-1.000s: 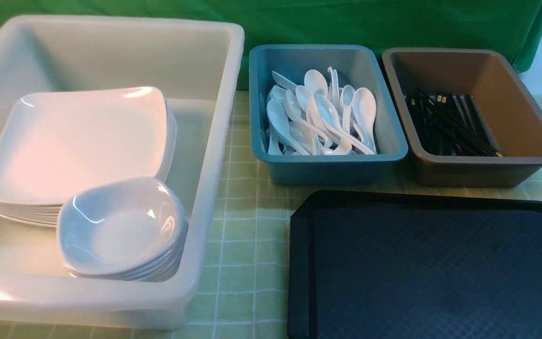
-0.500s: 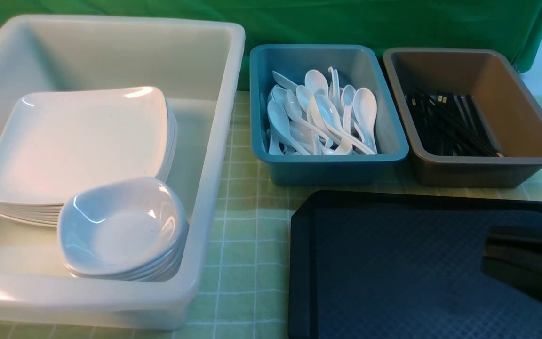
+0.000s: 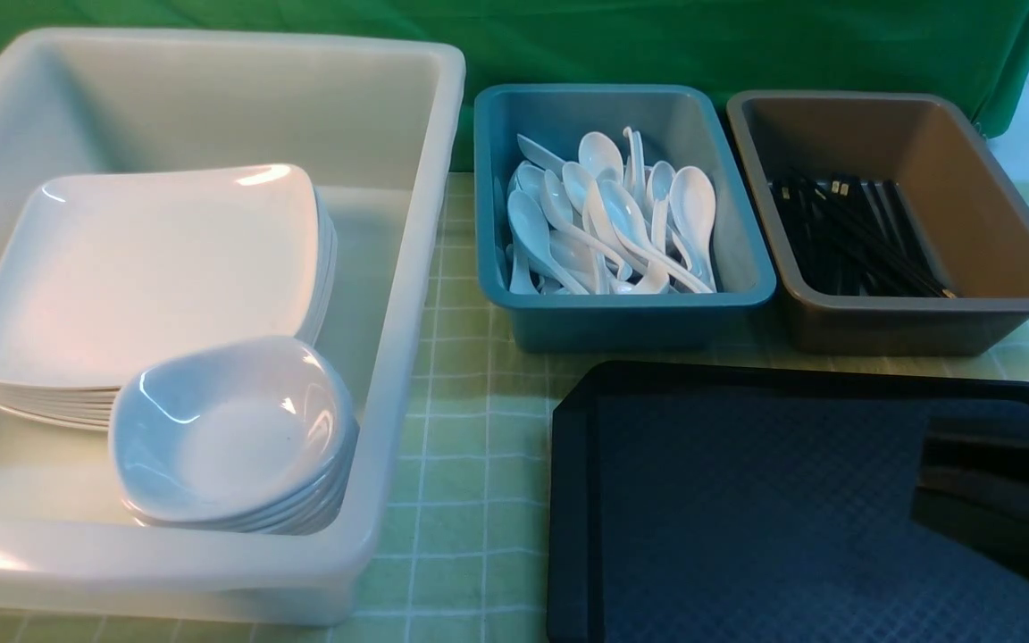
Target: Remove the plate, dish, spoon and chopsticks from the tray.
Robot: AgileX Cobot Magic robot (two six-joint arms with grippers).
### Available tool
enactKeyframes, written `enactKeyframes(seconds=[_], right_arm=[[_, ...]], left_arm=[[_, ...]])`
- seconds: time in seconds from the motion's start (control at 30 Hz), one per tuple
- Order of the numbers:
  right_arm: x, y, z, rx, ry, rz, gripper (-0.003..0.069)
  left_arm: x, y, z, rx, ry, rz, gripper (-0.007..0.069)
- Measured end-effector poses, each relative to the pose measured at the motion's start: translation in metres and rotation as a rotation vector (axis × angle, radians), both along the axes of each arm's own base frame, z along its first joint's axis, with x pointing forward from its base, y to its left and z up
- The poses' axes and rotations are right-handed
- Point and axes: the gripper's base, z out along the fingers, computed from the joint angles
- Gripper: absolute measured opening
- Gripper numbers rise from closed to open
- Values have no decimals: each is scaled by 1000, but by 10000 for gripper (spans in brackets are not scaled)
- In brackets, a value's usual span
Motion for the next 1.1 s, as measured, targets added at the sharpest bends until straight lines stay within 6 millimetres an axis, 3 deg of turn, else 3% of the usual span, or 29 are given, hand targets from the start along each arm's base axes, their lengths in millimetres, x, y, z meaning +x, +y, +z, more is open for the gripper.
enactKeyframes(seconds=[0.2,0.4,0.57,0.73,0.8,1.1], right_arm=[[0,1,-3,-1,2,2,84],[7,-1,-27,-35,28,-53,93],[26,-35,-69,-42,47,-349,103],[20,-73,-109,-17,36,-619,108],[15,-86,-135,-18,41,-742,113],[5,-106,-198,-34,72,-991,127]], left_arm=[[0,0,0,8,-2,-8,11],[0,0,0,11,-3,-11,15],[0,0,0,11,-3,-11,20],[0,0,0,20,-7,-23,20],[0,0,0,25,-9,-28,21],[0,0,0,44,-17,-53,22]])
